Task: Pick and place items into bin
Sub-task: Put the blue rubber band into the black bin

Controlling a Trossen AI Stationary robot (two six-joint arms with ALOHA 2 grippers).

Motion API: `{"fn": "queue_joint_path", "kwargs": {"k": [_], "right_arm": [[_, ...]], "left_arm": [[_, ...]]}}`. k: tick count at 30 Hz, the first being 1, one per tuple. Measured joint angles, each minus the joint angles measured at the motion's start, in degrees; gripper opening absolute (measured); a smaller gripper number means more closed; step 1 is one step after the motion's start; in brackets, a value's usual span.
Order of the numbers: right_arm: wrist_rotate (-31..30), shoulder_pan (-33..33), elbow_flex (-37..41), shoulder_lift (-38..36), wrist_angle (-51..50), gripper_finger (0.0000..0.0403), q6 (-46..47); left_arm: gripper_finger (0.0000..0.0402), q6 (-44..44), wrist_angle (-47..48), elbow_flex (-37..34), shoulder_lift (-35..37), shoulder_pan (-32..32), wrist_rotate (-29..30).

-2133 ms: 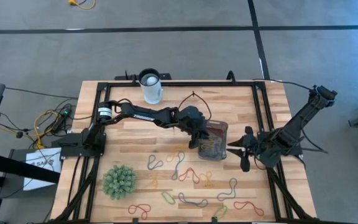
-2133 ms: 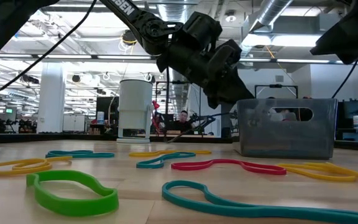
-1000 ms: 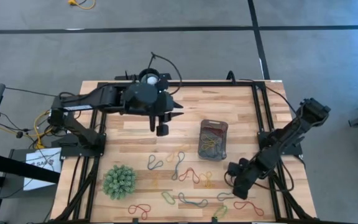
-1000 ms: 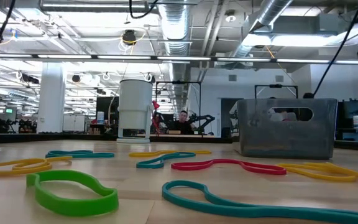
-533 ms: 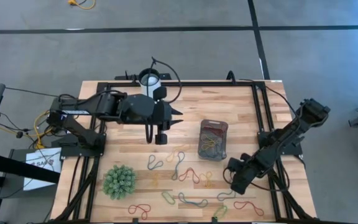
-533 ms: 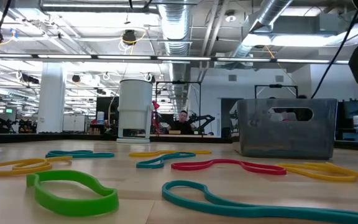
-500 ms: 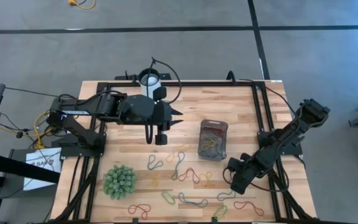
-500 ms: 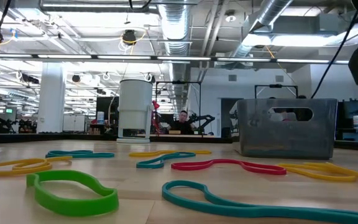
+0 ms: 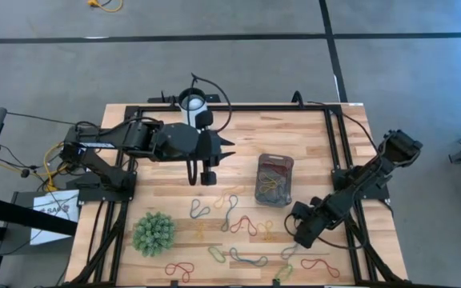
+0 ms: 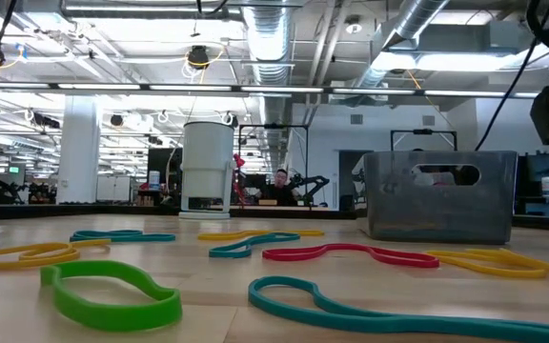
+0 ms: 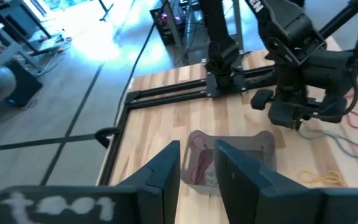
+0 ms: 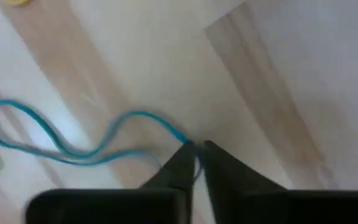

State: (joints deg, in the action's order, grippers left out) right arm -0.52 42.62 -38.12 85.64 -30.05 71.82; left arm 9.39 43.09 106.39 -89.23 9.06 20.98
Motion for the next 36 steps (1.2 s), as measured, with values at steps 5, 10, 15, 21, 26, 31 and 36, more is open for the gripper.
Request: {"fn": "queue_joint_path", "kwargs": {"k": [5, 10, 15, 21, 26, 31, 36], "right_arm": [[-0.49, 0.05, -4.52, -3.91, -1.97, 0.0004, -3.16], [-8.33, 0.12, -13.97, -9.05, -13.54, 0.0001, -7.72], [-24.25, -0.84, -24.41, -13.08, -29.51, 0.0001, -14.35], [-33.77, -7.39, -30.28, -13.22, -38.19, 0.0, -24.13], [-32.21, -14.3, -29.47, -10.99, -32.46, 0.0, -32.58], [-29.34, -18.15, -27.98, -5.51, -29.67, 0.0, -36.3], [-26.21, -21.48, -27.83, 1.26, -29.32, 0.0, -37.57]], "left_arm": [[0.0089, -1.12, -0.72, -0.02, -0.02, -0.02, 5.73], [0.0089, -1.31, -0.07, -0.02, -0.02, -0.04, 10.43], [0.0089, -1.38, -0.29, -0.02, -0.02, -0.02, 10.37], [0.0089, -2.1, -0.31, -0.02, -0.02, -0.02, 11.84], [0.0089, -2.11, -0.28, -0.02, -0.02, -0.04, 13.82], [0.0089, -2.08, -0.07, -0.02, -0.02, -0.04, 14.33], [0.0089, -2.01, 0.26, -0.02, -0.02, -0.02, 14.28]]}}
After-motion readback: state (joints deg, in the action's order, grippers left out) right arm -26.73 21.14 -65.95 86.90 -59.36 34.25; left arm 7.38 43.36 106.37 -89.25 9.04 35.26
